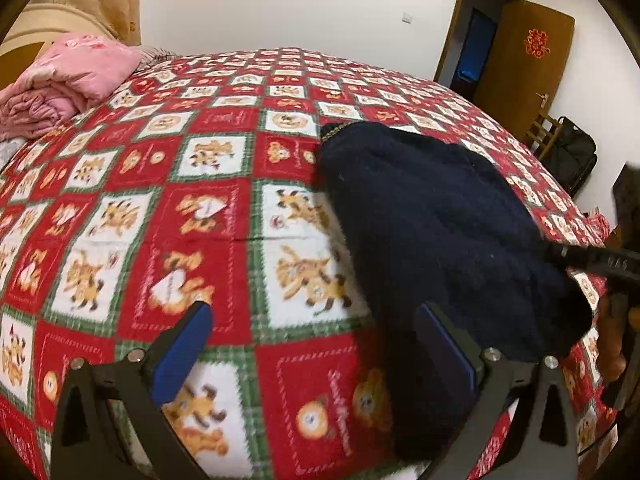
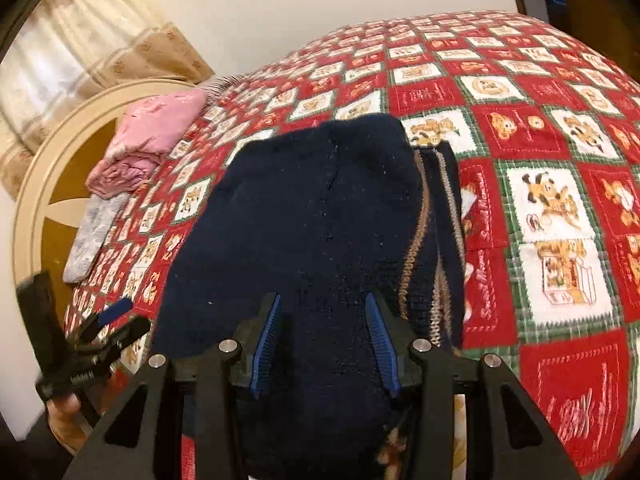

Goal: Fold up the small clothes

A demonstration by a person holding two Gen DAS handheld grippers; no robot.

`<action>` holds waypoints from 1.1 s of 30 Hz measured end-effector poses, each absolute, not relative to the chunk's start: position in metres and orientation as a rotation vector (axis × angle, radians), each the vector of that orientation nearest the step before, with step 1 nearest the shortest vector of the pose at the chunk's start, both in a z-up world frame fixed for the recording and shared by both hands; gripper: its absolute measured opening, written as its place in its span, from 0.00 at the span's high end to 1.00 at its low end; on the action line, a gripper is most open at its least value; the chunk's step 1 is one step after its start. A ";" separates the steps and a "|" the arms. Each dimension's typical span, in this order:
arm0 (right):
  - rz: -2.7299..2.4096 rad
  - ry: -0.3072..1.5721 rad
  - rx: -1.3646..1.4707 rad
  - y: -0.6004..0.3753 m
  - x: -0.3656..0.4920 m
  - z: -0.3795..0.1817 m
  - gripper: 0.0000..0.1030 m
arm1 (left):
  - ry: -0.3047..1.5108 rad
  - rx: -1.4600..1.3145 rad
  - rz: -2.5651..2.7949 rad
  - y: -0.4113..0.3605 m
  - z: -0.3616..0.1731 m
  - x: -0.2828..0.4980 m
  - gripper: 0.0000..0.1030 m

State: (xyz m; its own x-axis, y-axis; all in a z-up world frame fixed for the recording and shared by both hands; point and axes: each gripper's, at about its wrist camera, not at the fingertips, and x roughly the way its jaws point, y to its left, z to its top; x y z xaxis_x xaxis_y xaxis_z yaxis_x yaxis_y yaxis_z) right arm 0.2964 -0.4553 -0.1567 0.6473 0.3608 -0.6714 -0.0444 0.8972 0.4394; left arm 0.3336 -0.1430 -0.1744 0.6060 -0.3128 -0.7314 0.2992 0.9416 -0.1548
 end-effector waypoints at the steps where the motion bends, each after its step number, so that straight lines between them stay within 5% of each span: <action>1: 0.263 0.824 0.462 -0.461 0.294 -0.154 0.56 | 0.851 -0.003 -0.363 -0.148 -0.175 0.336 0.00; 5: 0.206 0.711 0.573 -0.493 0.283 -0.140 0.55 | 0.858 -0.003 -0.395 -0.155 -0.175 0.347 0.00; 8: 0.150 0.762 0.587 -0.510 0.291 -0.146 0.40 | 0.860 -0.018 -0.418 -0.155 -0.173 0.358 0.00; 16: 0.150 0.887 0.619 -0.520 0.316 -0.179 0.39 | 0.951 -0.115 -0.505 -0.166 -0.185 0.391 0.00; 19: 0.140 0.914 0.658 -0.526 0.320 -0.193 0.27 | 0.969 -0.131 -0.540 -0.172 -0.190 0.394 0.00; 33: 0.359 0.875 0.785 -0.527 0.331 -0.210 0.26 | 0.992 -0.198 -0.680 -0.181 -0.202 0.408 0.00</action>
